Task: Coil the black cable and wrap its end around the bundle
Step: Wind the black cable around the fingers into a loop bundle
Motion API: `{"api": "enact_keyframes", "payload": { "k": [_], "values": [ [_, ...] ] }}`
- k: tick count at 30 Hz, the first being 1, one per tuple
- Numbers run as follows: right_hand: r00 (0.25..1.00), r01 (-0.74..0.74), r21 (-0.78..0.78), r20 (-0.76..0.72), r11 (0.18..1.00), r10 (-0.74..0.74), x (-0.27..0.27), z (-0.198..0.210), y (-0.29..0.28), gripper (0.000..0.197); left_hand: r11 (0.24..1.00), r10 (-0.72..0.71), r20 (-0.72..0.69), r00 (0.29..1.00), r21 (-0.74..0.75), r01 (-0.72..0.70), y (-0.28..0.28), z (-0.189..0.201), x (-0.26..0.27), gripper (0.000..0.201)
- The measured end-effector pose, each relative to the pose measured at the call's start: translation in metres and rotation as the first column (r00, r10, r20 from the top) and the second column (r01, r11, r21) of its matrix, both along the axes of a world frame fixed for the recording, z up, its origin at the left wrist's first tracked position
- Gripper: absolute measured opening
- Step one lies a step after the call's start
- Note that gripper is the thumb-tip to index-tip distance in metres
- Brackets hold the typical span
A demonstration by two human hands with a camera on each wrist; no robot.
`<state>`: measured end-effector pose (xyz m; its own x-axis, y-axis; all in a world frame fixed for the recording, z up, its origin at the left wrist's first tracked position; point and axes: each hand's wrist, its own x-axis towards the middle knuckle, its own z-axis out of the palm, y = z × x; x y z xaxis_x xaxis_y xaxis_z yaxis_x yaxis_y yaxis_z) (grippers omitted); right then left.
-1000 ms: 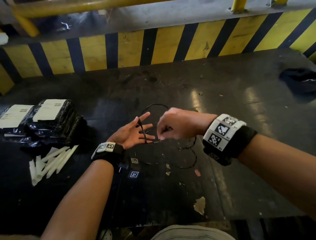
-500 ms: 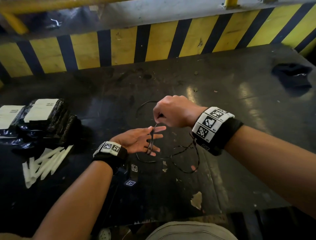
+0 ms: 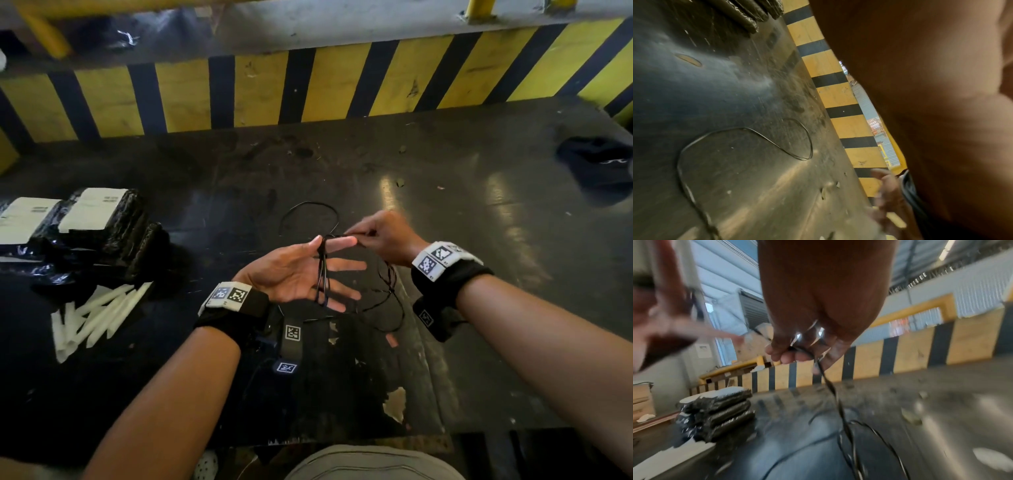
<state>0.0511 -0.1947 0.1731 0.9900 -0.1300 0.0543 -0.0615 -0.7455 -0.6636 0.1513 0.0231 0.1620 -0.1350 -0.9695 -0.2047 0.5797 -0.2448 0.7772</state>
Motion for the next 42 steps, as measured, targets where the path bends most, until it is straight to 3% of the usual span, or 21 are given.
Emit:
{"api": "enact_keyframes", "payload": {
  "k": [3, 6, 9, 14, 23, 29, 35, 42],
  "values": [
    [0.989, 0.047, 0.076, -0.142, 0.996, -0.036, -0.015, -0.029, 0.016, 0.021, 0.998, -0.001, 0.014, 1.000, -0.069, 0.002, -0.013, 0.012, 0.000, 0.053],
    [0.981, -0.039, 0.072, -0.188, 0.997, 0.052, -0.023, -0.054, 0.039, 0.015, 0.992, 0.083, 0.021, 0.996, -0.097, -0.081, -0.023, 0.021, 0.006, 0.053],
    [0.965, -0.112, 0.127, -0.223, 0.986, 0.138, -0.029, -0.061, 0.059, 0.023, 0.984, 0.173, 0.046, 0.984, -0.060, -0.170, -0.025, 0.019, 0.020, 0.054],
    [0.957, -0.200, 0.124, -0.190, 0.972, 0.221, -0.032, -0.045, 0.074, 0.024, 0.955, 0.292, 0.074, 0.954, 0.040, -0.295, -0.015, 0.001, 0.036, 0.054],
    [0.939, -0.242, -0.074, -0.270, 0.967, 0.214, -0.024, -0.001, 0.072, 0.022, 0.904, 0.288, 0.218, 0.933, 0.260, -0.340, -0.004, -0.029, 0.037, 0.045],
    [0.941, -0.266, -0.285, -0.284, 0.921, 0.184, -0.003, 0.035, 0.059, 0.025, 0.909, 0.176, 0.257, 0.950, 0.327, -0.257, -0.004, -0.035, 0.026, 0.045],
    [0.968, -0.227, -0.490, -0.209, 0.842, 0.140, 0.018, 0.072, 0.044, 0.018, 0.935, -0.047, 0.250, 0.967, 0.352, -0.046, -0.008, -0.034, 0.013, 0.049],
    [0.972, -0.230, -0.475, -0.164, 0.850, 0.171, 0.031, 0.066, 0.017, 0.014, 0.961, -0.002, 0.159, 0.987, 0.274, -0.042, 0.000, -0.028, 0.011, 0.050]
  ]
}}
